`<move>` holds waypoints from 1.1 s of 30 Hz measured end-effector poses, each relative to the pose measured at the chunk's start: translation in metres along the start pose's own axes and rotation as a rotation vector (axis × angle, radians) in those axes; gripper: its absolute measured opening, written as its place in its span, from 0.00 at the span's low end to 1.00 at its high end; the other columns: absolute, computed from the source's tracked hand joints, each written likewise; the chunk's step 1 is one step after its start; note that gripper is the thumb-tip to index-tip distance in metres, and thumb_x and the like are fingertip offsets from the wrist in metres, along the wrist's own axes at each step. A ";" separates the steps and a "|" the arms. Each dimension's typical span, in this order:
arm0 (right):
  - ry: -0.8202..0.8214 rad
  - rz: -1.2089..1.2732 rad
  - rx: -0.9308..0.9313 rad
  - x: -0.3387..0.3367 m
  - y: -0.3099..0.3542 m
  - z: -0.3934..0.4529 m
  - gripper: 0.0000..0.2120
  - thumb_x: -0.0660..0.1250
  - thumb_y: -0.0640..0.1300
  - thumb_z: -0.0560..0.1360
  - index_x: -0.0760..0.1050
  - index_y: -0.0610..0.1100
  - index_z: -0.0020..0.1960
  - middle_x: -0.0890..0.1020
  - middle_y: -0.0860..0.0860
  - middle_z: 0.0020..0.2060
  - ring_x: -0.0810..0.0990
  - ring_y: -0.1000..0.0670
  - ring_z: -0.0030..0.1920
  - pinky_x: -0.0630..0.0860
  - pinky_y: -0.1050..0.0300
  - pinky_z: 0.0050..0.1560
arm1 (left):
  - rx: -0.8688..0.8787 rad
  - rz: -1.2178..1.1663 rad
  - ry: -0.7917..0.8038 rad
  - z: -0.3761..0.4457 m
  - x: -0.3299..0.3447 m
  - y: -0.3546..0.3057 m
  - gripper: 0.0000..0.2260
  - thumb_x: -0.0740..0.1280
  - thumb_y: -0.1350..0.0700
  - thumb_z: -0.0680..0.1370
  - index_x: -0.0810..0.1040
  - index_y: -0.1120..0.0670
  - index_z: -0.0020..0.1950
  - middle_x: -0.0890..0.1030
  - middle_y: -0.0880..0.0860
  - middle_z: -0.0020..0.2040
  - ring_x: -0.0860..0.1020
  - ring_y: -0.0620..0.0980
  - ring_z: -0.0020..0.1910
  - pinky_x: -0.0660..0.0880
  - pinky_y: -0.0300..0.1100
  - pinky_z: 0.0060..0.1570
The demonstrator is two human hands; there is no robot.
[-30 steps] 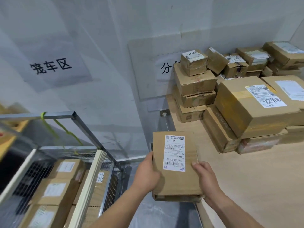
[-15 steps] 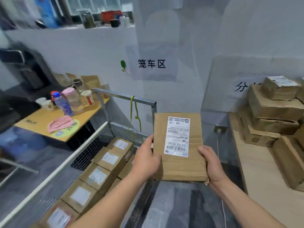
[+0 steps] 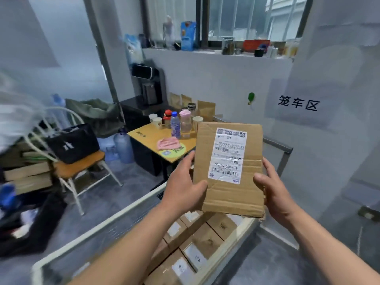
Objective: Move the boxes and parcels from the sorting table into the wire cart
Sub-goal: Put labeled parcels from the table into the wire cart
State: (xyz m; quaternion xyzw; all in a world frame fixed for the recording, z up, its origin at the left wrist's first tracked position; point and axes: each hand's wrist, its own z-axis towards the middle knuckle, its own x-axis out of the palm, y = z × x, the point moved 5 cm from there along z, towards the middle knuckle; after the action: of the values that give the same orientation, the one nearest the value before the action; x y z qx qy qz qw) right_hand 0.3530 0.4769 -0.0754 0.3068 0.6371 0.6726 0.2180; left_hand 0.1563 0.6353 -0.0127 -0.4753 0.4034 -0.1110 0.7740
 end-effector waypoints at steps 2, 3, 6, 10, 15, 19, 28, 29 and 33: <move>0.059 0.008 -0.012 0.031 0.004 0.008 0.49 0.77 0.61 0.61 0.63 0.59 0.78 0.81 0.50 0.66 0.79 0.42 0.66 0.76 0.36 0.61 | 0.018 0.032 -0.028 -0.006 -0.030 0.007 0.36 0.73 0.52 0.73 0.62 0.41 0.78 0.73 0.39 0.69 0.74 0.41 0.63 0.74 0.49 0.64; 0.081 0.026 -0.014 0.045 0.004 0.013 0.48 0.77 0.59 0.61 0.63 0.57 0.78 0.81 0.48 0.66 0.79 0.40 0.65 0.75 0.36 0.61 | 0.023 0.053 -0.044 -0.008 -0.044 0.011 0.36 0.73 0.52 0.73 0.61 0.41 0.78 0.72 0.40 0.69 0.73 0.42 0.64 0.74 0.50 0.64; 0.130 0.064 -0.011 0.082 -0.001 0.025 0.46 0.76 0.55 0.62 0.64 0.52 0.78 0.82 0.45 0.63 0.80 0.40 0.63 0.74 0.38 0.58 | 0.032 0.122 -0.096 -0.017 -0.078 0.026 0.36 0.73 0.49 0.74 0.60 0.42 0.79 0.69 0.41 0.72 0.71 0.43 0.66 0.72 0.49 0.66; 0.220 0.077 0.017 0.123 -0.019 0.044 0.48 0.79 0.62 0.60 0.67 0.57 0.76 0.80 0.46 0.67 0.78 0.38 0.66 0.69 0.25 0.66 | -0.001 0.224 -0.171 -0.031 -0.114 0.050 0.33 0.71 0.48 0.77 0.60 0.46 0.80 0.65 0.40 0.74 0.65 0.36 0.66 0.65 0.39 0.65; 0.353 0.086 0.055 0.173 -0.044 0.073 0.46 0.80 0.60 0.58 0.71 0.51 0.74 0.81 0.41 0.64 0.79 0.36 0.60 0.69 0.35 0.55 | -0.098 0.405 -0.214 -0.042 -0.141 0.091 0.35 0.61 0.38 0.76 0.59 0.50 0.81 0.61 0.46 0.80 0.58 0.43 0.78 0.59 0.45 0.77; 0.448 0.120 0.090 0.200 -0.068 0.100 0.41 0.74 0.53 0.61 0.72 0.45 0.72 0.83 0.42 0.62 0.82 0.42 0.59 0.76 0.40 0.61 | -0.200 0.525 -0.240 -0.047 -0.151 0.116 0.38 0.52 0.32 0.75 0.58 0.50 0.81 0.58 0.47 0.81 0.54 0.45 0.80 0.56 0.47 0.78; 0.647 0.126 0.211 0.231 -0.117 0.158 0.36 0.73 0.53 0.64 0.74 0.46 0.70 0.82 0.41 0.63 0.81 0.39 0.60 0.75 0.39 0.61 | -0.468 0.698 -0.266 -0.050 -0.144 0.145 0.36 0.47 0.33 0.77 0.57 0.50 0.82 0.54 0.48 0.82 0.51 0.47 0.80 0.56 0.52 0.78; 0.665 0.130 0.228 0.233 -0.123 0.162 0.36 0.74 0.54 0.63 0.75 0.46 0.69 0.82 0.41 0.62 0.81 0.39 0.60 0.75 0.38 0.62 | -0.498 0.704 -0.269 -0.053 -0.141 0.147 0.37 0.46 0.32 0.76 0.57 0.50 0.82 0.55 0.49 0.82 0.52 0.47 0.80 0.56 0.52 0.77; 0.727 0.097 0.295 0.238 -0.154 0.170 0.37 0.74 0.58 0.63 0.74 0.50 0.70 0.82 0.42 0.64 0.78 0.32 0.65 0.69 0.27 0.68 | -0.618 0.755 -0.241 -0.072 -0.128 0.163 0.31 0.53 0.36 0.82 0.56 0.49 0.82 0.54 0.49 0.82 0.52 0.49 0.80 0.56 0.51 0.77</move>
State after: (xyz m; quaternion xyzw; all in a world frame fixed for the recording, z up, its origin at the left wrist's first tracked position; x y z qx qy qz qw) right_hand 0.2853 0.7772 -0.1961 0.1061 0.7474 0.6481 -0.1003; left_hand -0.0139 0.7459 -0.0969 -0.5128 0.4691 0.3570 0.6241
